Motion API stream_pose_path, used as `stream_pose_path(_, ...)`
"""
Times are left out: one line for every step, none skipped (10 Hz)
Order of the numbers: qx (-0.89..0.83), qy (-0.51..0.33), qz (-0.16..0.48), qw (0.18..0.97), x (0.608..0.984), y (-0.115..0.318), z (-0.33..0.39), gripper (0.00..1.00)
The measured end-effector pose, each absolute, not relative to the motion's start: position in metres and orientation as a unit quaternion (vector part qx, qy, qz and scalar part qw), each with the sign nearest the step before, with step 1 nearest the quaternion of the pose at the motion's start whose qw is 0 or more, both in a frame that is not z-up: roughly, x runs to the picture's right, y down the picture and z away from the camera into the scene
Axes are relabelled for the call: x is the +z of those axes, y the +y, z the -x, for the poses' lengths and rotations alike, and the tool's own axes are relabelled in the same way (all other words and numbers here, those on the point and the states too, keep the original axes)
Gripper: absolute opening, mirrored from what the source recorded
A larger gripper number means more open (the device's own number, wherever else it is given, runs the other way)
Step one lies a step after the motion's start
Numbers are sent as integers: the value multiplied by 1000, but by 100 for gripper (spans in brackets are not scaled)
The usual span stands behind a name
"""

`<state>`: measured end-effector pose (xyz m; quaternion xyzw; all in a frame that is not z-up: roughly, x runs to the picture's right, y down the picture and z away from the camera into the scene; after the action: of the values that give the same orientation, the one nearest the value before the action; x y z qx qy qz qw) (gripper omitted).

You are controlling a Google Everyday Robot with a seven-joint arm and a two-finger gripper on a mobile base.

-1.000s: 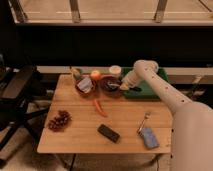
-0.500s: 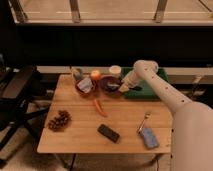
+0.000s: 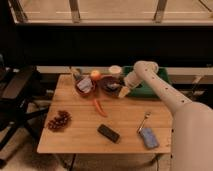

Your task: Place brush in tray

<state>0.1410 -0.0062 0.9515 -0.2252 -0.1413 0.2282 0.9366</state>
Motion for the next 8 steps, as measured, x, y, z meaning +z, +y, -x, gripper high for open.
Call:
stream_pose_path(228, -142, 225, 937, 951, -7, -140, 80)
stream_pose_path(227, -143, 225, 937, 952, -7, -138, 80)
stream_pose_path(227, -143, 224, 937, 952, -8, -137, 80)
stream_pose_path(227, -144, 219, 938, 950, -9, -136, 80)
stream_pose_path(226, -144, 215, 939, 947, -11, -134, 80)
stream_pose_path(222, -144, 211, 941, 944, -12, -131, 80)
stream_pose_path(219, -144, 208, 942, 942, -13, -129, 80)
stream_pose_path(216, -143, 206, 944, 941, -12, -128, 80)
